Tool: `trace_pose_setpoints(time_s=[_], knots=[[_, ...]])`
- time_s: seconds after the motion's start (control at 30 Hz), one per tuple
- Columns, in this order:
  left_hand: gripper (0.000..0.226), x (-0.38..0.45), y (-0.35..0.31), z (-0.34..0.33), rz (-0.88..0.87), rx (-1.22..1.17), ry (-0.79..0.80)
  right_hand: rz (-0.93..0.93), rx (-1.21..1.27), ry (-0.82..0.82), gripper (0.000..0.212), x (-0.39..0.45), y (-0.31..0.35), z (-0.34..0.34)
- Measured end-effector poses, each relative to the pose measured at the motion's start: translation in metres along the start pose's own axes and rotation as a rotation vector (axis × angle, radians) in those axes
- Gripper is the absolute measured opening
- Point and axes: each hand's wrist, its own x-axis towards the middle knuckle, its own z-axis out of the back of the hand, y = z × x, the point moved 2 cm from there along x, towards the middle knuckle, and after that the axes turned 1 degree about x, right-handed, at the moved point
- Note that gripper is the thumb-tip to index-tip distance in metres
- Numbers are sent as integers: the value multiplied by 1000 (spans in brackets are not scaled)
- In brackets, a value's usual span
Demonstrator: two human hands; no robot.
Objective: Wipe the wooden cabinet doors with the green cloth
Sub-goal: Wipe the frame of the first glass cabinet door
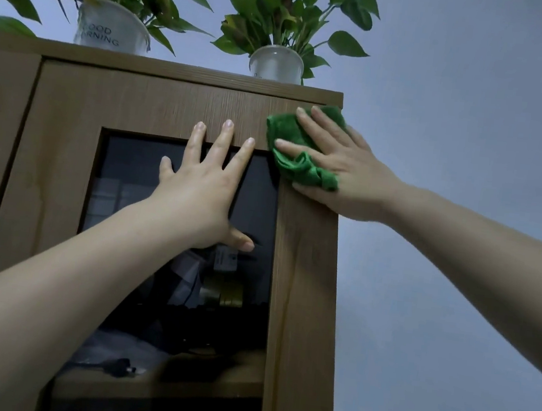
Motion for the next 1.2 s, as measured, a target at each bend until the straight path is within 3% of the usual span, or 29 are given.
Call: trace_pose_setpoints(time_s=[0.1, 0.23, 0.33, 0.47, 0.53, 0.73, 0.87, 0.97, 1.1, 1.2], knots=[[154, 0, 0, -2, 4, -1, -13, -191, 67, -34, 68, 30, 8, -1], [159, 2, 0, -3, 17, -18, -30, -252, 125, -73, 71, 44, 31, -9], [159, 3, 1, -4, 17, -15, -28, -120, 63, -71, 69, 16, 42, -19], [158, 4, 1, -4, 9, -22, -21, 240, -68, -26, 61, -46, 37, -27], [158, 4, 2, -3, 9, -23, -18, 289, -61, 18, 60, -57, 21, -24], [158, 3, -1, -2, 24, -17, -5, -203, 135, -74, 65, -8, 2, -11], [158, 3, 0, -2, 23, -17, -19, -339, 172, -91, 68, 27, 18, -10], [158, 3, 1, -3, 18, -21, -30, -237, 133, -86, 70, 21, 37, -16], [154, 2, 2, -3, 0, -40, -41, 80, 16, -18, 66, -27, 42, -24], [153, 1, 2, -3, -3, -40, -36, 41, 79, 4, 63, -41, 17, -18]])
